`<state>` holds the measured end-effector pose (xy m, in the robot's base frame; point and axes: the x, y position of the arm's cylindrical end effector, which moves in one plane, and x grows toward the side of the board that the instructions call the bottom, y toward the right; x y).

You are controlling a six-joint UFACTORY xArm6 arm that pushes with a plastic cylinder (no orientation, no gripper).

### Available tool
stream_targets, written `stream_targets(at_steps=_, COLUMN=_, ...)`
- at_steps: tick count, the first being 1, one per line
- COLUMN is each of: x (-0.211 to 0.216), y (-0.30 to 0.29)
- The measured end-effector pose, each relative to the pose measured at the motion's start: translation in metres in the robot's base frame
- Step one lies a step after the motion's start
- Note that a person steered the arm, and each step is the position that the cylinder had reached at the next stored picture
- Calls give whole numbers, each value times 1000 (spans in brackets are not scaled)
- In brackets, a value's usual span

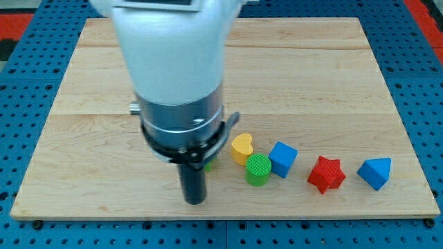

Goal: Move the green star into the yellow heart

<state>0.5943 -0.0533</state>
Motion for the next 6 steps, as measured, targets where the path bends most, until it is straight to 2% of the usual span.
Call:
stream_targets(at_steps=2, x=-46, y=-34)
stream_targets(at_steps=3, x=-61, y=-31)
stream_targets(at_steps=4, x=-81, y=43)
stream_targets(at_steps=6, x=-77, y=84)
